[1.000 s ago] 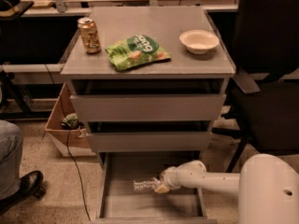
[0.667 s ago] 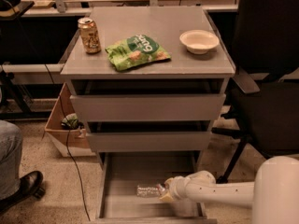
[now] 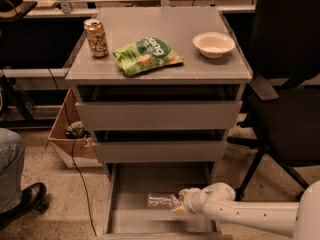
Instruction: Pick water bottle from bottom drawer and place on counter
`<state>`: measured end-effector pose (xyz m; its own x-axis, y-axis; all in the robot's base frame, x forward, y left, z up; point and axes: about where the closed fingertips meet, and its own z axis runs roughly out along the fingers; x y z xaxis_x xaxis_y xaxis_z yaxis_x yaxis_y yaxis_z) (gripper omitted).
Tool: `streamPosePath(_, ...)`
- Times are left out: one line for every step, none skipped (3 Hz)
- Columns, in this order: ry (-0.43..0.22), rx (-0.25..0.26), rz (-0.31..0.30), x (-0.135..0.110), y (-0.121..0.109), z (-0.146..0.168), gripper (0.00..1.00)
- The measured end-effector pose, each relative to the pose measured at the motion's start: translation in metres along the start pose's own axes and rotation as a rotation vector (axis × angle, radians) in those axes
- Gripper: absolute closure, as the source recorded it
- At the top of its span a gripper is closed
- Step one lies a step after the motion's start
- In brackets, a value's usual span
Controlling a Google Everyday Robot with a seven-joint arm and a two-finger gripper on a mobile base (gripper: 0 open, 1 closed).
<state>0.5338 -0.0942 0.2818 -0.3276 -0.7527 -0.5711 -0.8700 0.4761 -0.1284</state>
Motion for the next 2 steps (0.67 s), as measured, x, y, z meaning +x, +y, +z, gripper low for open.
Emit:
streamPosePath(0.002, -0.003, -0.003, 0.0, 0.001, 0.001, 1.0)
streamPosePath(0.013, 0.015, 0.037, -0.007, -0.009, -0.026, 1.0)
